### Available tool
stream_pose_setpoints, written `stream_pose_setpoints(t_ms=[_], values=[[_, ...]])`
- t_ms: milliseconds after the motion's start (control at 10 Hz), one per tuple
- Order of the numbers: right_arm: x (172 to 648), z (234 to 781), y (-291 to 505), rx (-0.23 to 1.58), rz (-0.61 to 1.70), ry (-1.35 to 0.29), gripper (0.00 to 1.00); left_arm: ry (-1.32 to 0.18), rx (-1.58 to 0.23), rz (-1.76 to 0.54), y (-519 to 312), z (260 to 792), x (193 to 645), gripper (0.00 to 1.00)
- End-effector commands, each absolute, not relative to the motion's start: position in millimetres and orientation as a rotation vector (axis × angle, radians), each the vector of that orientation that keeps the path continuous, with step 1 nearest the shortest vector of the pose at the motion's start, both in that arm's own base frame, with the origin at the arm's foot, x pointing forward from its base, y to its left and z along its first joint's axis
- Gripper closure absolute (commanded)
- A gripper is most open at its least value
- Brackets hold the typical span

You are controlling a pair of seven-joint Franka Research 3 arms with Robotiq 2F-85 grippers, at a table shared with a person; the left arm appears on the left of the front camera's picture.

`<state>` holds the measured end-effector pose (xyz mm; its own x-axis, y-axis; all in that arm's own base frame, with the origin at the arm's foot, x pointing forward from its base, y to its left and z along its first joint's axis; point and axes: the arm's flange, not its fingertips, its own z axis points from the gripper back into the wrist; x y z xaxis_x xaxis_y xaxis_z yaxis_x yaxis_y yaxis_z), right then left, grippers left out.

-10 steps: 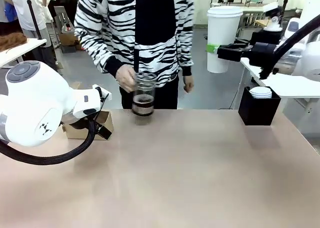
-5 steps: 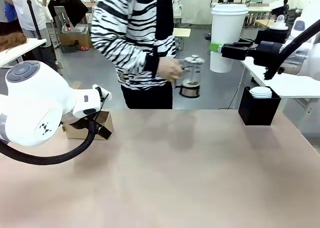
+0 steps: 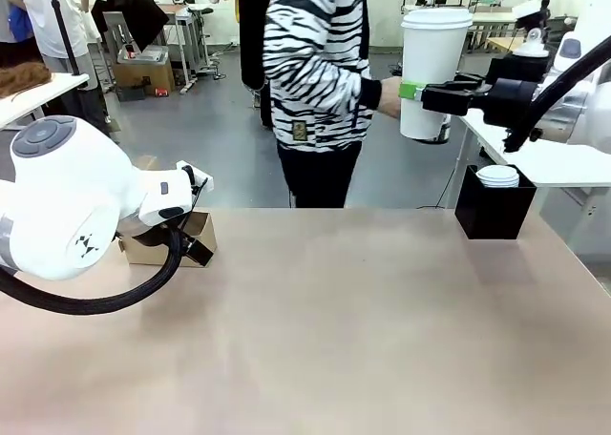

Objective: Pour a drink into a cup and package it in a carrier.
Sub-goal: Position the Cup Carrier in the center of the table.

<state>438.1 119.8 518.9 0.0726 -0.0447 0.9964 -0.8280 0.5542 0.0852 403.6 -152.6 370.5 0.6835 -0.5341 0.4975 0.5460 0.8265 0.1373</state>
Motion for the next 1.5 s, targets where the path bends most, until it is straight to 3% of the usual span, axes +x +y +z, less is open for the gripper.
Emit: stream_pose_setpoints(t_ms=[0,300,1000,1400], values=[[437,523,120,0.819,0.695,-1.393,0.2,-0.55,-0.025,-0.604,-152,371,403,0.0],[437,523,120,0.819,0.695,-1.393,0.2,-0.55,-0.023,-0.605,-153,371,404,0.0],[437,523,120,0.819,0.695,-1.393,0.2,-0.401,0.023,-0.325,-146,512,409,0.0],[437,523,120,0.819,0.695,-1.393,0.2,-0.385,0.041,-0.188,-140,562,463,0.0]])
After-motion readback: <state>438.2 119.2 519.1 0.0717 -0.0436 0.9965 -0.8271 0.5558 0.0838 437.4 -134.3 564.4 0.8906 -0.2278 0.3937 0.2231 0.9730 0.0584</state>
